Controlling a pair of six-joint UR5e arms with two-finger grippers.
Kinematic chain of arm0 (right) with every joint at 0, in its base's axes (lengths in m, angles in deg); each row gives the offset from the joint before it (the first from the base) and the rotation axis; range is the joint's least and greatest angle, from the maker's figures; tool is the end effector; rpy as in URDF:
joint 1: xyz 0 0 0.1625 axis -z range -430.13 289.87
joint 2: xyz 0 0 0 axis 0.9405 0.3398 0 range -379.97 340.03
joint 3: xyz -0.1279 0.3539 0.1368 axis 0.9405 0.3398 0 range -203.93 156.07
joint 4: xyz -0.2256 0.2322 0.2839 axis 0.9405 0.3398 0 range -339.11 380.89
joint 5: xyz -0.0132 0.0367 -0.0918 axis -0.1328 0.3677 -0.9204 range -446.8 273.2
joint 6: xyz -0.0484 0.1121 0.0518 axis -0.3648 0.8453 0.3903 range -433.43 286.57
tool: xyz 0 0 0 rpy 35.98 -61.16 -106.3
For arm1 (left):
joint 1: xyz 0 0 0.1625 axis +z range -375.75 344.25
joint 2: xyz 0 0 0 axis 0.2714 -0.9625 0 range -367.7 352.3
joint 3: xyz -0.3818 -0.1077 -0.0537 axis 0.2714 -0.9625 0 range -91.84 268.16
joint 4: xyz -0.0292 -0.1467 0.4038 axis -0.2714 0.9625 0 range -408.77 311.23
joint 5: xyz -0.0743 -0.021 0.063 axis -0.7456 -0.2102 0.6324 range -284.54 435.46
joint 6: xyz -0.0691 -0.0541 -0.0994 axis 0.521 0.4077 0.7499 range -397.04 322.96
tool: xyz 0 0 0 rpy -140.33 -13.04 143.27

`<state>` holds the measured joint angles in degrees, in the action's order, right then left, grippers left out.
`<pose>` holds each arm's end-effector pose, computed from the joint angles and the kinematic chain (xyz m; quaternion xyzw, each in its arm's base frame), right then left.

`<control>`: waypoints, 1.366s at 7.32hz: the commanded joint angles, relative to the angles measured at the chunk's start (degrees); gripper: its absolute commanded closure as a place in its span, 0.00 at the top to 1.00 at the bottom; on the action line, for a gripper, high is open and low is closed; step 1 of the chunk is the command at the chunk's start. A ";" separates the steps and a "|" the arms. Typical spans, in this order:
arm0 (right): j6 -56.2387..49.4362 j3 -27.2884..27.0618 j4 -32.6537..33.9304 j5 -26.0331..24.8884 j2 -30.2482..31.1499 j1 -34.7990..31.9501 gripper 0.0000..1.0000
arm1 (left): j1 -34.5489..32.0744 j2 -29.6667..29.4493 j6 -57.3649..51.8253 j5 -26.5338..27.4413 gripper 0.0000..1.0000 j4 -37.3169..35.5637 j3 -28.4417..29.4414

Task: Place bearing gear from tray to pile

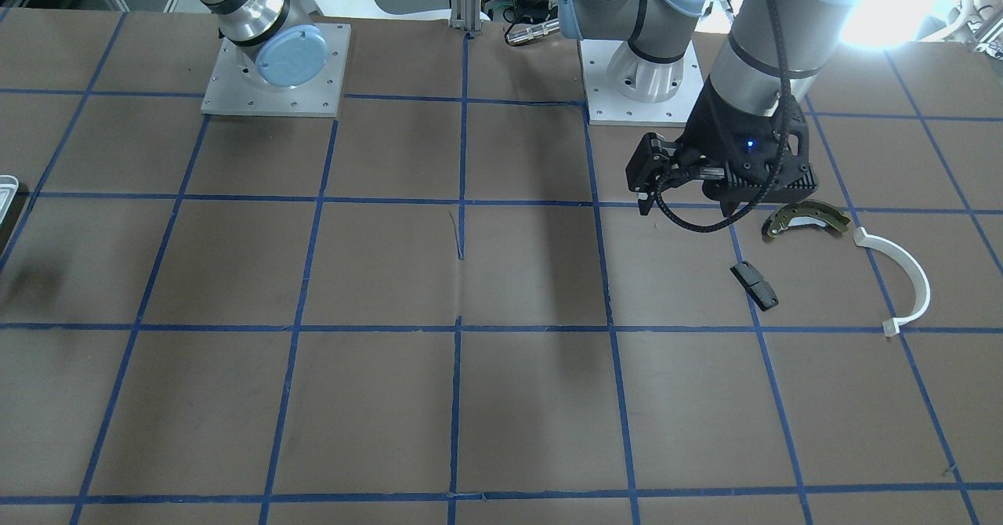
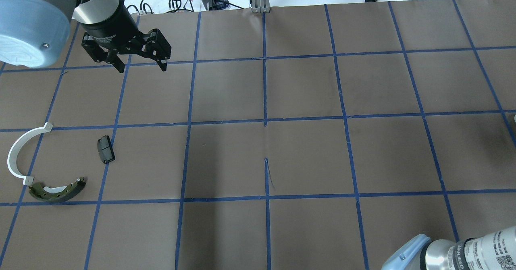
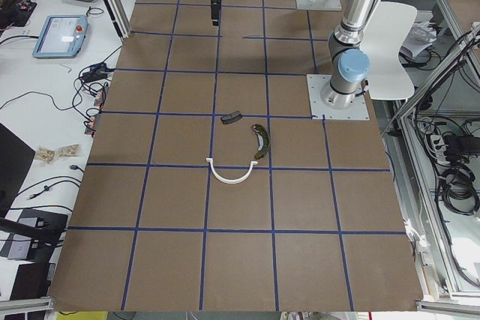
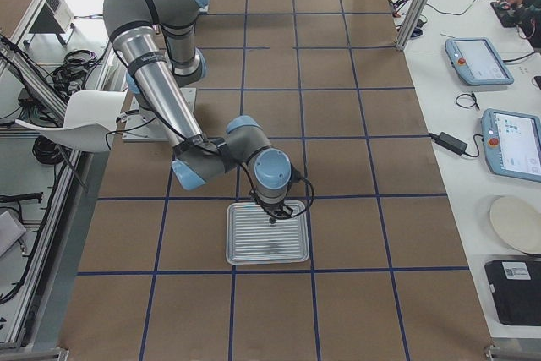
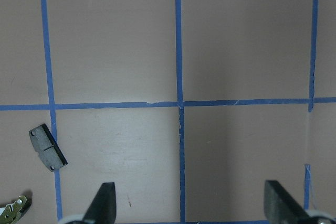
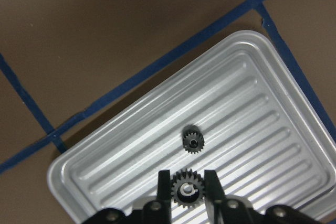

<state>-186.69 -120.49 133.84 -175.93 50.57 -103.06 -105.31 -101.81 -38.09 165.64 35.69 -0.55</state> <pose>-0.4249 -0.4362 0.2227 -0.4704 0.8820 -0.0054 0.0273 -0.1288 -0.5445 0.4140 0.0053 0.9997 -0.0237 0.0019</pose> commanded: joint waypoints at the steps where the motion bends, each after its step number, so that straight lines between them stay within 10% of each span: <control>1: 14.55 -2.03 -14.44 -0.16 10.09 -6.33 0.15 | 0.00 -0.03 0.00 0.00 1.00 0.00 -0.06; 5: 49.86 -15.48 -16.71 3.77 27.16 -26.16 0.17 | 0.09 0.15 -0.26 0.00 1.00 0.00 -0.06; 10: 107.16 -15.76 2.80 11.24 17.40 -59.47 0.19 | 0.01 -0.29 0.00 0.00 1.00 0.00 -0.14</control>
<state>-93.61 -136.30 128.00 -166.80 72.94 -154.65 -105.24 -101.97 -38.18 165.70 35.69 -0.66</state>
